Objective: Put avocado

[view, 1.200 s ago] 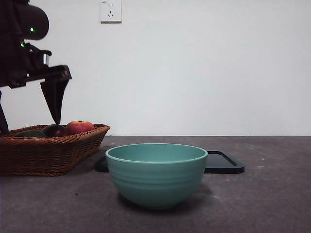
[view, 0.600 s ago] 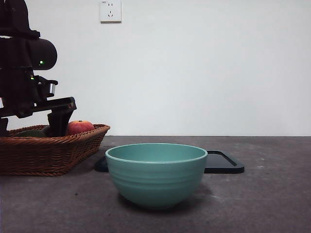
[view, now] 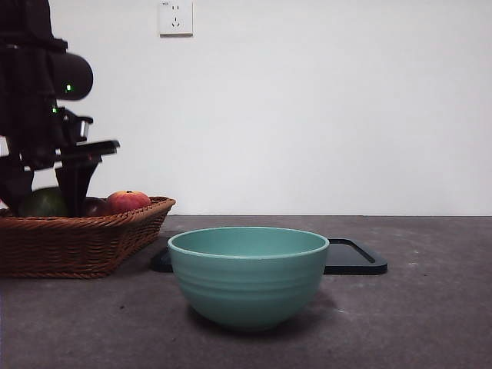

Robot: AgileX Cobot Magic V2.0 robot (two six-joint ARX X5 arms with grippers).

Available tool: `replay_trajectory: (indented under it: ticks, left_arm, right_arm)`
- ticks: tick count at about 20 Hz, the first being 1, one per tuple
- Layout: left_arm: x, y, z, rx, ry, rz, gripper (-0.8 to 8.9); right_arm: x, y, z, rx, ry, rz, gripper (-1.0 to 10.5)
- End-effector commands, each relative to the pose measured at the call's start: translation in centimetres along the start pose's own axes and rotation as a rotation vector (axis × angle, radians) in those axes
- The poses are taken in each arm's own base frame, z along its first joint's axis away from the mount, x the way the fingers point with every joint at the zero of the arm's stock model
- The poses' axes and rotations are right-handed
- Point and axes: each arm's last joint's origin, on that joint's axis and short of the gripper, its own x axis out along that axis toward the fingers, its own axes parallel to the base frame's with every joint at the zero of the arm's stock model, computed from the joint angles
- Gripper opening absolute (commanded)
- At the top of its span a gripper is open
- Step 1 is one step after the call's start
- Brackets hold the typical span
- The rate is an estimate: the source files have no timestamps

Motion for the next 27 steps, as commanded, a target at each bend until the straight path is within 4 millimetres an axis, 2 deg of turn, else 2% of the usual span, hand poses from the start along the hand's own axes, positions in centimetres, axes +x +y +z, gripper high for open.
replay_trajectory:
  ticks: [1,4,7,9,12,16,20,23,27]
  left_arm:
    - [-3.5,-0.5,-0.2,0.02,-0.07,-0.016,1.46]
    - [-7.5,-1.7,-2.0,0.058,-0.135,-0.038,1.46]
    - [-11.1,-4.0,-4.5,0.143,-0.196,-0.08,1.46]
    - [-12.8,-6.0,-6.3,0.221,-0.217,-0.124,1.46]
    - [-14.0,-9.2,-8.5,0.342,-0.234,-0.188,1.46]
    - [-13.2,-13.3,-10.1,0.453,-0.234,-0.261,1.47]
    - [-11.0,-16.8,-11.5,0.546,-0.161,-0.282,1.47]
    - [-8.1,-19.2,-12.1,0.605,-0.08,-0.264,1.47]
    - [-4.1,-21.4,-12.7,0.652,0.011,-0.228,1.46]
  right_arm:
    - [-0.3,0.2,0.5,-0.021,-0.018,0.005,5.6]
    - [-0.3,0.2,0.5,-0.022,-0.018,0.005,5.6]
    - [-0.3,0.2,0.5,-0.021,-0.017,0.005,5.6]
    - [-0.3,0.2,0.5,-0.021,-0.017,0.005,5.6]
    - [-0.3,0.2,0.5,-0.021,-0.017,0.006,5.6]
    - [-0.3,0.2,0.5,-0.021,-0.017,0.005,5.6]
    - [-0.3,0.2,0.5,-0.021,-0.017,0.005,5.6]
    - [-0.3,0.2,0.5,-0.021,-0.017,0.005,5.6]
    - [-0.3,0.2,0.5,-0.021,-0.017,0.005,5.6]
